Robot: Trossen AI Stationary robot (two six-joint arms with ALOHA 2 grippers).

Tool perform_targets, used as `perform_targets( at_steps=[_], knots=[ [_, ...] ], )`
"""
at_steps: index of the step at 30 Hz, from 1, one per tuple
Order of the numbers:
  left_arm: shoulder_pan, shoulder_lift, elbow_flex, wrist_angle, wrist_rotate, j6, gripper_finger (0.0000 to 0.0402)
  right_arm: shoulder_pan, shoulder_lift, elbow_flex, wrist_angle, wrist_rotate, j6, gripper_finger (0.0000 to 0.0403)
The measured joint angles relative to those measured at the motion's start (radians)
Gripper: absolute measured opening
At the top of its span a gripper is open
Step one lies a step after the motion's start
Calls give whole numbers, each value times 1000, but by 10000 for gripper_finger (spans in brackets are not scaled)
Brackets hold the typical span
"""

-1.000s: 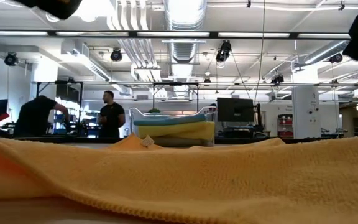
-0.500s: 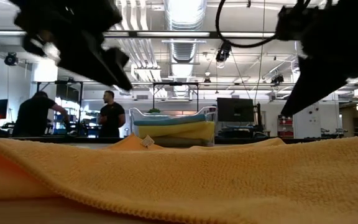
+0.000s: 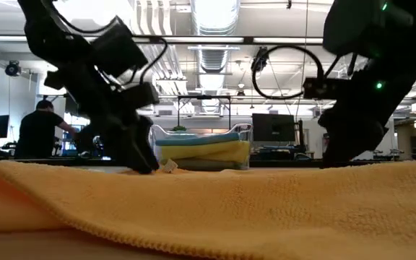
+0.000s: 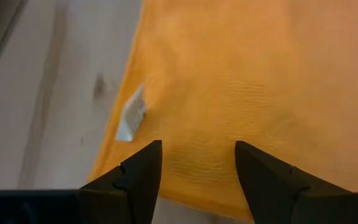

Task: Fold microfiber towels
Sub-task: Fold the orange microfiber cloth

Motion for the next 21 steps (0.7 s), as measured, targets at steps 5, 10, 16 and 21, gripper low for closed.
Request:
perform_targets(
  at_steps=[5, 10, 16, 21],
  knots=[
    [15, 64, 19, 65, -87, 0, 187, -44, 0, -28, 0, 1, -29, 81],
    [45, 75, 32, 95, -151, 0, 187, -119, 0, -32, 1, 5, -86, 80],
    [73, 71, 44, 97, -220, 0, 187, -196, -8, -26, -2, -14, -139, 80],
    [72, -8, 45, 22, -217, 1, 187, -173, -74, -8, -17, -51, -183, 79]
  ],
)
